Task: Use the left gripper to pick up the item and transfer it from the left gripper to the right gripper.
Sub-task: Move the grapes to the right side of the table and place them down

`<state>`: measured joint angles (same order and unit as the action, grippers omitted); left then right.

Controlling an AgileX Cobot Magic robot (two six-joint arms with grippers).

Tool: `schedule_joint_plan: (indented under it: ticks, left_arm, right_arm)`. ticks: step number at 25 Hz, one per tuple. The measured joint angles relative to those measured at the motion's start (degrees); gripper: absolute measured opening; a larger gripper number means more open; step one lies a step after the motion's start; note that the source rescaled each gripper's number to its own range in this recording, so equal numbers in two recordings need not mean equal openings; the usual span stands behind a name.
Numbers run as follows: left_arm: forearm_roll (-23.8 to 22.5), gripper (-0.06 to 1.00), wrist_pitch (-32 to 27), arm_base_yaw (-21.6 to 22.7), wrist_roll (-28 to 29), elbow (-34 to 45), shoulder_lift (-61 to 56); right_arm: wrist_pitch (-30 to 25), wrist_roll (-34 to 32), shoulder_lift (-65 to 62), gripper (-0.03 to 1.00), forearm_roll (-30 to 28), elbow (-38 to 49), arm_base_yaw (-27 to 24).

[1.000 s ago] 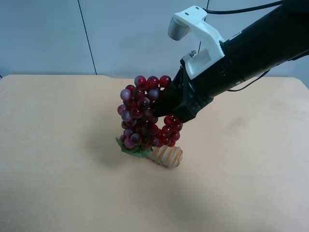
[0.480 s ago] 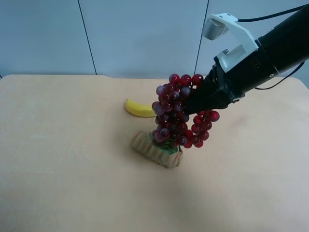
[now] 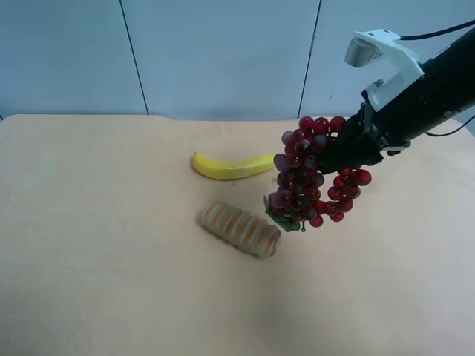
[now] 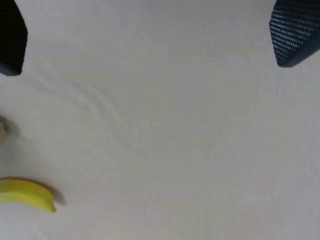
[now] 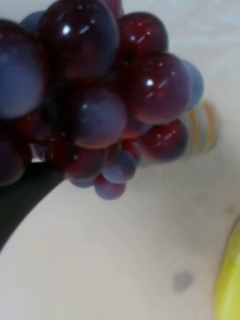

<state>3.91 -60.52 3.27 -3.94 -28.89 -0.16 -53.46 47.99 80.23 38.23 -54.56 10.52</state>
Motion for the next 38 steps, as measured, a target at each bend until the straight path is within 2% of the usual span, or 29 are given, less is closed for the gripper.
schedule_joint_plan:
  ticks: [9,12,21,26,33,37,38]
  left_arm:
    - [0.0,1.00,0.0,0.0,0.0,0.0,0.0]
    - [0.0,1.00,0.0,0.0,0.0,0.0,0.0]
    - [0.0,1.00,0.0,0.0,0.0,0.0,0.0]
    - [0.0,1.00,0.0,0.0,0.0,0.0,0.0]
    - [0.0,1.00,0.0,0.0,0.0,0.0,0.0]
    - [0.0,1.00,0.0,0.0,0.0,0.0,0.0]
    - [0.0,1.00,0.0,0.0,0.0,0.0,0.0]
  right_arm:
    - [1.1,-5.2,0.0,0.00,-3.7,0.0,-11.5]
    - [1.9,-8.0,0.0,0.00,-6.4,0.0,-13.4]
    - [5.0,-19.9,0.0,0.00,-16.5,0.0,-13.7]
    - [9.0,-24.9,1.0,0.00,-20.7,0.0,-13.7]
    - [17.8,-26.4,6.9,0.00,-21.3,0.0,-13.7]
    - [16.0,-26.4,10.0,0.00,-20.6,0.0,-13.7]
    - [14.2,-26.4,11.2,0.00,-20.5,0.0,-13.7]
